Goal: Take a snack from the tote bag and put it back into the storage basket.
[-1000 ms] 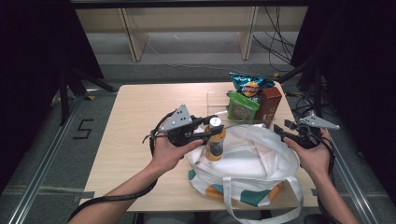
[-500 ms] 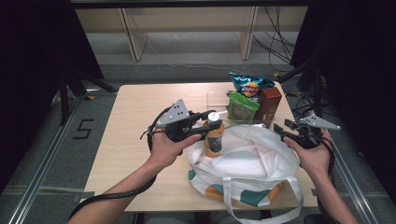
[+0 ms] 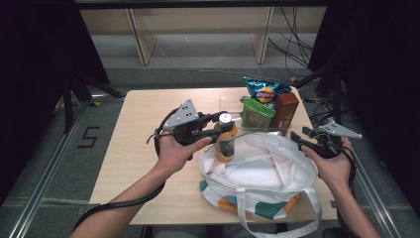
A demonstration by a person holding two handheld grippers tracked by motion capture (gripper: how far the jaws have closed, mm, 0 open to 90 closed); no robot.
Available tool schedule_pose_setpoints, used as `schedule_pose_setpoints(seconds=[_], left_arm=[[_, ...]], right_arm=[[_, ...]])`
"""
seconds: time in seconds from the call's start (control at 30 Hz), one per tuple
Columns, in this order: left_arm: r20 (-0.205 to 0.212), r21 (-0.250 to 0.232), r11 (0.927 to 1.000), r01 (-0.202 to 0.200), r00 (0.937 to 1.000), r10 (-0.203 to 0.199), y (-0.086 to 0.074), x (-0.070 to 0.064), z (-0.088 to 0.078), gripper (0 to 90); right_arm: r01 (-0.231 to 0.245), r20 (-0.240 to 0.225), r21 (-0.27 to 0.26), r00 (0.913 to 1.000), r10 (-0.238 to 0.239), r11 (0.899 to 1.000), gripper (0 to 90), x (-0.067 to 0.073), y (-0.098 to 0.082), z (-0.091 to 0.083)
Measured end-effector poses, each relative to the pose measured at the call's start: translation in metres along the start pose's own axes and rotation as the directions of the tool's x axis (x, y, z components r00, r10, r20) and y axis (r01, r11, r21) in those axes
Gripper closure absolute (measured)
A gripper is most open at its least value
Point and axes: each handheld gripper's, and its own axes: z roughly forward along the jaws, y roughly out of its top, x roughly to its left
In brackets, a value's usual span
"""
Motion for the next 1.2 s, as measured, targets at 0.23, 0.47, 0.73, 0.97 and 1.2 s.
schedule_pose_setpoints(seconds=[0.23, 0.47, 0.73, 0.97, 1.2], left_arm=[[-0.007, -0.008, 1.0, -0.003, 1.0, 0.003, 0.005, 0.004, -0.001, 58.8], [-0.013, -0.017, 0.9998, -0.01, 0.9999, 0.01, 0.009, 0.008, -0.001, 58.8], [-0.022, -0.022, 0.9997, -0.009, 0.9997, 0.009, 0.012, 0.012, 0.001, 58.8], [-0.03, -0.025, 0.9996, -0.015, 0.9995, 0.014, 0.017, 0.016, 0.004, 58.8], [-0.042, -0.02, 0.9997, -0.017, 0.999, 0.016, 0.018, 0.023, 0.008, 58.8]], right_arm=[[-0.001, 0.005, 0.001, 1.0, 0.001, 1.0, 47.0, -0.001, 0.0, 0.0], [0.002, 0.003, 0.002, 1.0, -0.002, 1.0, 47.0, -0.001, 0.0, 0.0], [-0.033, 0.012, 0.014, 0.9994, 0.033, 0.999, 47.0, 0.002, 0.0, -0.001], [-0.04, 0.005, 0.007, 0.9992, 0.04, 0.999, 47.0, 0.002, -0.001, 0.0], [-0.046, 0.01, 0.02, 0.9989, 0.045, 0.999, 47.0, 0.001, -0.001, -0.001]])
